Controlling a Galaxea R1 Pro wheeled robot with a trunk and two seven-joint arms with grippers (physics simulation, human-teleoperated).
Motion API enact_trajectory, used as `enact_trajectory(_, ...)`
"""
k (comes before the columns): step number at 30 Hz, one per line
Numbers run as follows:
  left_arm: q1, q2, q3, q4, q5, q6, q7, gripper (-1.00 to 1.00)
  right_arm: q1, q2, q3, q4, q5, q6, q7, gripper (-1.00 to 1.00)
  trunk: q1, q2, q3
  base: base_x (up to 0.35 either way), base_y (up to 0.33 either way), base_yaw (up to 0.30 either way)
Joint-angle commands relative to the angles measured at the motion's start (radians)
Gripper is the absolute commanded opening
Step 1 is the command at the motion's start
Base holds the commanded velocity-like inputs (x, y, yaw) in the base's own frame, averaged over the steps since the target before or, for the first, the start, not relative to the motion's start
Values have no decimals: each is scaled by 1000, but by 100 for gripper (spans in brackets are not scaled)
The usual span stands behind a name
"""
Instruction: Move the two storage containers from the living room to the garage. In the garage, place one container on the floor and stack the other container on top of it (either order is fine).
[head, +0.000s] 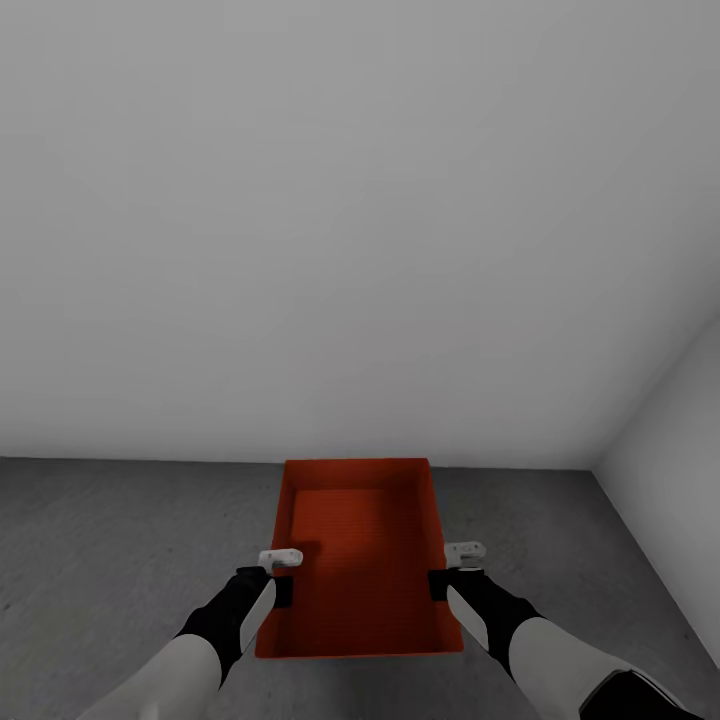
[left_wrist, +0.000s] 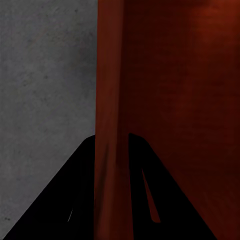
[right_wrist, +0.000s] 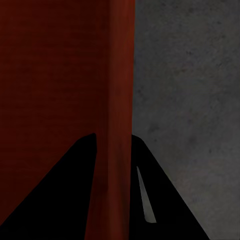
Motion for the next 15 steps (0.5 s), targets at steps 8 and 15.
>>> enact_trajectory(8, -1, 46, 10, -4, -20, 9, 10, -100, 0, -1, 27, 13, -6, 6, -9, -100, 0, -2, -2, 0, 0, 0)
enact_trajectory(15, -1, 46, 10, -4, -20, 9, 5, -100, 0, -2, 27, 13, -6, 6, -9, -100, 0, -2, -2, 82, 58, 0)
